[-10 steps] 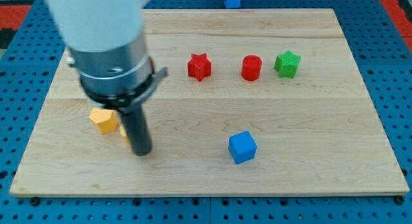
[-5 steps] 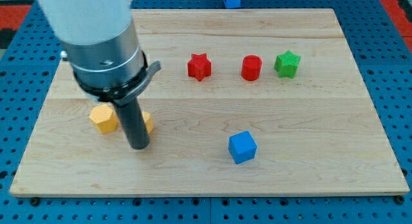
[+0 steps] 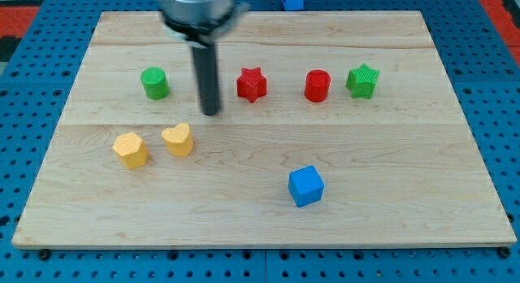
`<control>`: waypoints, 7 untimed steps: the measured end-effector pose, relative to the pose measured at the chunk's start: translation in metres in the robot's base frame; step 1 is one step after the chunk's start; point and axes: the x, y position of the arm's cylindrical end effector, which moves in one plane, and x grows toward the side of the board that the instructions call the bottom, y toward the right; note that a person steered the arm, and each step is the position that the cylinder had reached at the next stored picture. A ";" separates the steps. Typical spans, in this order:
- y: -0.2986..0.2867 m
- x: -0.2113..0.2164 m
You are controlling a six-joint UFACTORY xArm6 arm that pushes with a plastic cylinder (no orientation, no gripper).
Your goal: Move the yellow heart to the right of the yellow hexagon
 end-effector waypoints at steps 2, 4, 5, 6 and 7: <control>0.002 0.038; 0.030 0.052; 0.025 0.038; 0.003 0.016; 0.006 0.047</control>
